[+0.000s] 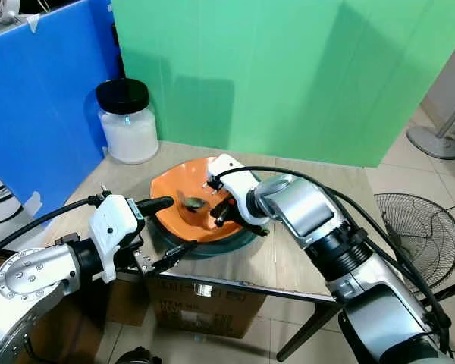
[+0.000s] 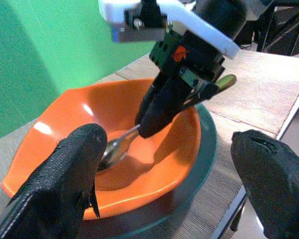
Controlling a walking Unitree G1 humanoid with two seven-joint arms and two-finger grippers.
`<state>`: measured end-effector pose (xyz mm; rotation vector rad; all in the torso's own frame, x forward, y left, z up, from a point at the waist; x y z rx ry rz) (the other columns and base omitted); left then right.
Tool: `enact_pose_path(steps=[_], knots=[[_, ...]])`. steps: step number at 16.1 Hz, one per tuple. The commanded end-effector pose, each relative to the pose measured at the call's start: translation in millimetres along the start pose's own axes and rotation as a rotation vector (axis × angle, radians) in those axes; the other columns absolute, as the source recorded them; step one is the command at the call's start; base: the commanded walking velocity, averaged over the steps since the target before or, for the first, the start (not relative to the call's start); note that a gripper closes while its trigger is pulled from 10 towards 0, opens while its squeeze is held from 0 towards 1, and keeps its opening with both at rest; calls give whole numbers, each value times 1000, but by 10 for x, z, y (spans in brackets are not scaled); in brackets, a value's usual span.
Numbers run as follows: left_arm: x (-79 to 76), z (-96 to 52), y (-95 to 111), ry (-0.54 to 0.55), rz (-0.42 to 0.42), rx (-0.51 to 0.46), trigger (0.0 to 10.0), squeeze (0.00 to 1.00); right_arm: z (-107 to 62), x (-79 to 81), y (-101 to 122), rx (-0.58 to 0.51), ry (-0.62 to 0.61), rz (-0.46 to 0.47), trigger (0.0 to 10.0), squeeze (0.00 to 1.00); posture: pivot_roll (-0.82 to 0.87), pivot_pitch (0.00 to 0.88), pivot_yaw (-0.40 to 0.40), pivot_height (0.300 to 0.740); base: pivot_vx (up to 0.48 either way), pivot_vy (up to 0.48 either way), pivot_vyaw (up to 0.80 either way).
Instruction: Setting the table
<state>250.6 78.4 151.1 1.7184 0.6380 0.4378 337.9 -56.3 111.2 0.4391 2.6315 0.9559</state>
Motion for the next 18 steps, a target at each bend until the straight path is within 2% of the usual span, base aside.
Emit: enact_pose_path(steps=[1,4,6,8,9,11,12,13,18], knots=[[-29,11,41,-22,17,-6,10000,0,-96,-70,103,-37,-30,-15,0,0,126,0,-66,740,0,0,0],[-29,25,54,-25,22,-10,10000,0,-112,-100,150,-73,-51,-42,0,0,123,0,-63,740,0,0,0],[-31,30,58,-24,29,-12,10000,0,-139,-101,175,-100,-64,-46,1647,0,122,0,-64,740,0,0,0],[-39,35,55,-24,32,-12,10000,0,-124,-70,147,-96,-69,-63,7686,0,119,0,-62,740,0,0,0],[-40,36,55,-25,33,-12,10000,0,-102,-61,157,-108,-77,-100,10000,0,119,0,-62,740,0,0,0],[-37,42,55,-25,36,-13,10000,0,-62,-60,167,-133,-79,-102,10000,0,114,0,-61,740,0,0,0],[-37,42,55,-25,36,-13,10000,0,-58,-62,171,-137,-79,-92,10000,549,114,0,-61,740,0,0,0],[-37,42,55,-25,36,-13,10000,0,-59,-60,172,-137,-78,-92,10000,1000,113,0,-60,740,0,0,0],[-42,36,38,-22,34,-13,10000,0,-60,-64,162,-137,-80,-113,10000,1000,114,0,-66,740,0,0,0]])
Point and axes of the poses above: a point about 5 cm out from each wrist's last joint towards the gripper, its own z axis pointing out of the wrist towards the gripper, its own y axis along the axis of the wrist's last joint, x = y × z, the point moved 6 cm from there along z, pointing out of the wrist towards the gripper, and after that the axes turned 15 degrees about -z, right-handed, at the moved point
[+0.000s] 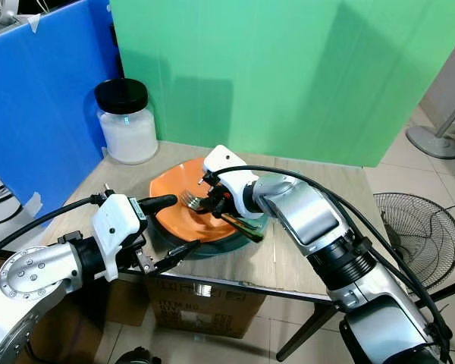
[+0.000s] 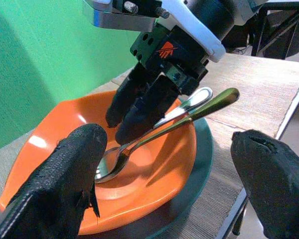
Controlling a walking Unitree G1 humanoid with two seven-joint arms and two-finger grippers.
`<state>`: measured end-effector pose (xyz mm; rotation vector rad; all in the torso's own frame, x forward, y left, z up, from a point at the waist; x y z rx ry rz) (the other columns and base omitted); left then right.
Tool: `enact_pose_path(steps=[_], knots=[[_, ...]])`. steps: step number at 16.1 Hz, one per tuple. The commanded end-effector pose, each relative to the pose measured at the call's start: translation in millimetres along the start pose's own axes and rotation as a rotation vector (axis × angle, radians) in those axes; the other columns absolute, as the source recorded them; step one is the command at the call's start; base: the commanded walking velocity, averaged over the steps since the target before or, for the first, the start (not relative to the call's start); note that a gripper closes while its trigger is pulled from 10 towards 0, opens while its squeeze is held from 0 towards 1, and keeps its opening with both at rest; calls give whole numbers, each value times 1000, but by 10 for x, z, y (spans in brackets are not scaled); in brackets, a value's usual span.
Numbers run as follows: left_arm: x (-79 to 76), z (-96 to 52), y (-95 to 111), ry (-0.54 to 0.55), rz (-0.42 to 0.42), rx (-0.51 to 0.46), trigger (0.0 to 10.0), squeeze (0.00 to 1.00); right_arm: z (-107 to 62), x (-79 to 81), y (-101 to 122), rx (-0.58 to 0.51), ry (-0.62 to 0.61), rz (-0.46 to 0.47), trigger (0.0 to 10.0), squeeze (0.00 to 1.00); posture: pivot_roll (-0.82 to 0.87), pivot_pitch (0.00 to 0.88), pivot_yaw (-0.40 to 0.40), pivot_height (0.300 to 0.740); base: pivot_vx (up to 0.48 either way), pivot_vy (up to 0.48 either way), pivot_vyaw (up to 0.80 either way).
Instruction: Setting the table
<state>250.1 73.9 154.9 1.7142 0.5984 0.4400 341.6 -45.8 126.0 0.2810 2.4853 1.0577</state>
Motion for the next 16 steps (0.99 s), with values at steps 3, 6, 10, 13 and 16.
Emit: enact_pose_path(steps=[3,6,10,13,16], knots=[[1,7,-14,3,10,5,10000,0,-19,-66,-7,-1,-18,3,10000,1000,114,0,-70,740,0,0,0],[3,6,-17,6,9,4,10000,0,29,-64,-144,96,-23,39,10000,0,117,0,-73,740,0,0,0],[-2,7,-25,7,9,7,10000,0,38,-99,-235,143,-33,93,3137,0,117,0,-74,740,0,0,0],[-11,5,-24,7,7,4,10000,0,39,-69,-158,110,-9,124,588,0,117,0,-76,740,0,0,0],[-15,8,-22,6,5,3,10000,0,35,-60,-140,103,1,131,1098,0,117,0,-76,740,0,0,0]])
Point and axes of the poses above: a point about 5 cm out from each wrist's last joint towards the gripper, its own z axis pointing out of the wrist towards the gripper, its own y axis along the axis of the wrist's last joint, x = y × z, the point moved 6 cm from there along z, pointing out of the wrist towards the gripper, and after that the axes turned 15 degrees about -z, right-handed, at the moved point
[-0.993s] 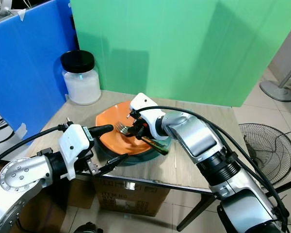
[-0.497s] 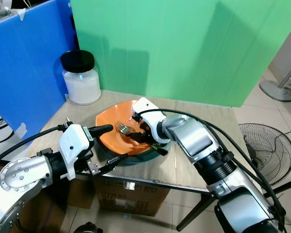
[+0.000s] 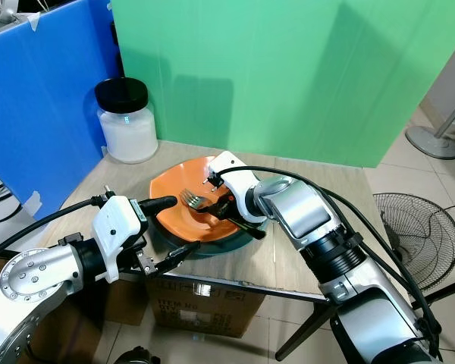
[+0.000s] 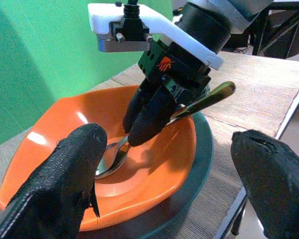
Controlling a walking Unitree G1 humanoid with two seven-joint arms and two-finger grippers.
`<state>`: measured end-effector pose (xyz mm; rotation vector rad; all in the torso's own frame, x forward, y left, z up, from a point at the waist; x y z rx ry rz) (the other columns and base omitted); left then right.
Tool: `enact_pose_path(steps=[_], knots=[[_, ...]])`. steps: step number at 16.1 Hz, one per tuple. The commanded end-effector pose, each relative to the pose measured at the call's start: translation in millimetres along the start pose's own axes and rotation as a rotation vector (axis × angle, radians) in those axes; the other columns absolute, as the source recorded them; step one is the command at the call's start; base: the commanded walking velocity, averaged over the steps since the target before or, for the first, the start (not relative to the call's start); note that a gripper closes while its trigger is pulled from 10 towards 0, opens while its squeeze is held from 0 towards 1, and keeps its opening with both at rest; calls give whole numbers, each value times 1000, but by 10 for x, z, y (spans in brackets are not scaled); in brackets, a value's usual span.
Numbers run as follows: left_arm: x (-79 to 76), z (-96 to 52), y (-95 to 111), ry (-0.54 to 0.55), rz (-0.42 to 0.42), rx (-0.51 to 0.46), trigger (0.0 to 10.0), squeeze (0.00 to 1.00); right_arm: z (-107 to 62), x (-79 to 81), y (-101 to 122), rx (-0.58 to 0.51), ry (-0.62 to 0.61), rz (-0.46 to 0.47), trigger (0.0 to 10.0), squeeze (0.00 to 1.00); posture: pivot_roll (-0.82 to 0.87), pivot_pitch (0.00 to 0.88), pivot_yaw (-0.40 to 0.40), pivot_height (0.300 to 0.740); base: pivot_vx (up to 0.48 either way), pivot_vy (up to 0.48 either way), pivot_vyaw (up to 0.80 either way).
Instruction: Setting the table
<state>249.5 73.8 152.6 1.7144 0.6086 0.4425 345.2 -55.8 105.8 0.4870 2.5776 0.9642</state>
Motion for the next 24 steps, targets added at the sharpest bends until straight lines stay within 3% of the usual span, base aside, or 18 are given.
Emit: enact_pose_path(steps=[1,6,13,17,20,23,24], knots=[[-10,7,-1,-2,9,1,10000,0,-54,-46,73,-17,-10,-3,1843,0,117,0,-76,740,0,0,0],[-15,10,-1,-4,8,2,10000,0,-49,-26,44,-4,-1,-3,902,0,116,0,-77,740,0,0,0],[-12,9,7,-5,13,-1,10000,0,-178,-150,256,-108,-44,-17,1059,0,118,0,-75,740,0,0,0],[-15,17,10,-9,16,-1,10000,0,-271,-214,334,-167,-75,-5,0,0,114,0,-71,740,0,0,0],[11,22,67,10,14,-32,10000,0,-419,-288,433,-310,-161,12,0,0,125,0,-82,740,0,0,0],[53,17,169,50,-10,-94,10000,0,-647,-325,437,-436,-234,135,0,0,122,0,-75,740,0,0,0],[55,32,171,56,-15,-99,10000,0,-699,-261,442,-496,-240,178,0,0,116,0,-66,740,0,0,0]])
Point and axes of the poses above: a point about 5 cm out from each wrist's last joint towards the gripper, its own z axis pointing out of the wrist towards the gripper, its own y axis along the axis of the wrist's last joint, x = y × z, the point moved 6 cm from there along z, pointing out of the wrist towards the gripper, and after that the axes turned 15 degrees about -z, right-handed, at the moved point
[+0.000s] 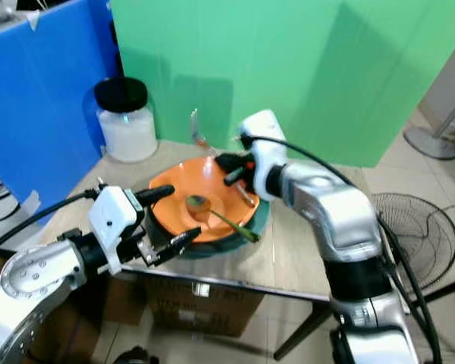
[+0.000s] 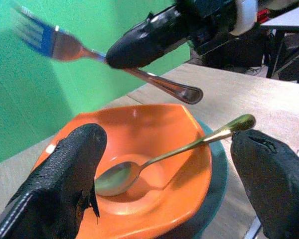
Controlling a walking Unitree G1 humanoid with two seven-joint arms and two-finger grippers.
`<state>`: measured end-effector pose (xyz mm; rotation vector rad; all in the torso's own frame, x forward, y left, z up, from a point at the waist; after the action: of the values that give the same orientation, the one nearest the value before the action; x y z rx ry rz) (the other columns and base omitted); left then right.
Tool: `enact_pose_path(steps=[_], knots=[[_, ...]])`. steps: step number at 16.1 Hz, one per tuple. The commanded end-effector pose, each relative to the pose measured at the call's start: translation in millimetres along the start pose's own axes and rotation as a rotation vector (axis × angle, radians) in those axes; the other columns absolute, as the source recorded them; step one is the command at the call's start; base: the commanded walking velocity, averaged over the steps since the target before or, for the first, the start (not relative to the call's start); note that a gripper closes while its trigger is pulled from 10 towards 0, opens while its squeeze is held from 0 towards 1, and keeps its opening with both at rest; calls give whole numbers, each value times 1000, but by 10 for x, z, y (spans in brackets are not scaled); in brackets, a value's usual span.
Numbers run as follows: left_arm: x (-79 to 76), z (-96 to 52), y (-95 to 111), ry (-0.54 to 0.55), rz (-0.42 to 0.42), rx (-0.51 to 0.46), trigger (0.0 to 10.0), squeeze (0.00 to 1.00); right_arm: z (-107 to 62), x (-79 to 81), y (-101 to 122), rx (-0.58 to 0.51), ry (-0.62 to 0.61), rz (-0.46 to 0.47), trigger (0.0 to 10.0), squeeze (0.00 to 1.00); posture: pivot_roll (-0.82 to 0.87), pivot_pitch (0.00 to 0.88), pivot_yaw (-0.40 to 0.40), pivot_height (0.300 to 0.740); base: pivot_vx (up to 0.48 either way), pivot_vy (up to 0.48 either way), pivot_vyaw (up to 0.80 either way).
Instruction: Setting the table
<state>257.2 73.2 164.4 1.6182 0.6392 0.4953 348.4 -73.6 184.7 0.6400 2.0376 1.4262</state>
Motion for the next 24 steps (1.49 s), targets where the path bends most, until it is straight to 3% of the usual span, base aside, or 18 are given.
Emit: enact_pose_path(steps=[1,4,8,9,11,12,18,21,23,24], knots=[[7,20,48,5,7,-18,10000,0,-56,4,81,-64,-25,32,0,0,114,0,-64,740,0,0,0],[178,49,128,115,1,-72,10000,0,-223,-80,257,-241,-152,109,0,0,114,0,-62,740,0,0,0],[295,52,144,209,-15,-104,10000,0,-278,-56,243,-266,-188,120,0,0,113,0,-61,740,0,0,0],[408,45,203,289,-61,-166,10000,0,-276,10,216,-293,-177,170,0,0,120,0,-80,740,0,0,0],[457,49,305,276,-175,-252,10000,0,-272,86,233,-355,-114,272,0,0,131,0,-81,740,0,0,0],[342,97,428,109,-296,-319,10000,1000,-278,157,294,-431,-23,367,0,0,141,0,-81,740,0,0,0],[198,207,487,-123,-447,-340,10000,1000,-277,263,468,-532,77,465,0,0,142,0,-75,740,0,0,0],[213,275,503,-144,-467,-356,10000,1000,-303,320,547,-564,127,494,0,0,135,0,-70,740,0,0,0],[202,291,521,-157,-489,-370,10000,620,-308,324,559,-569,131,501,0,0,134,0,-69,740,0,0,0],[192,290,540,-175,-527,-392,10000,322,-310,327,565,-570,134,503,0,0,133,0,-68,740,0,0,0]])
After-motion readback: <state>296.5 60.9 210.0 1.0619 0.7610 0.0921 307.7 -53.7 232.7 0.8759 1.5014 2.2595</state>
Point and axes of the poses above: a point about 5 cm out from each wrist's last joint towards the gripper, its own z axis pointing out of the wrist towards the gripper, its own y axis along the axis of the wrist's last joint, x = y × z, the point moved 6 cm from there along z, pointing out of the wrist towards the gripper, and after that the axes turned 15 degrees about -z, right-handed, at the moved point
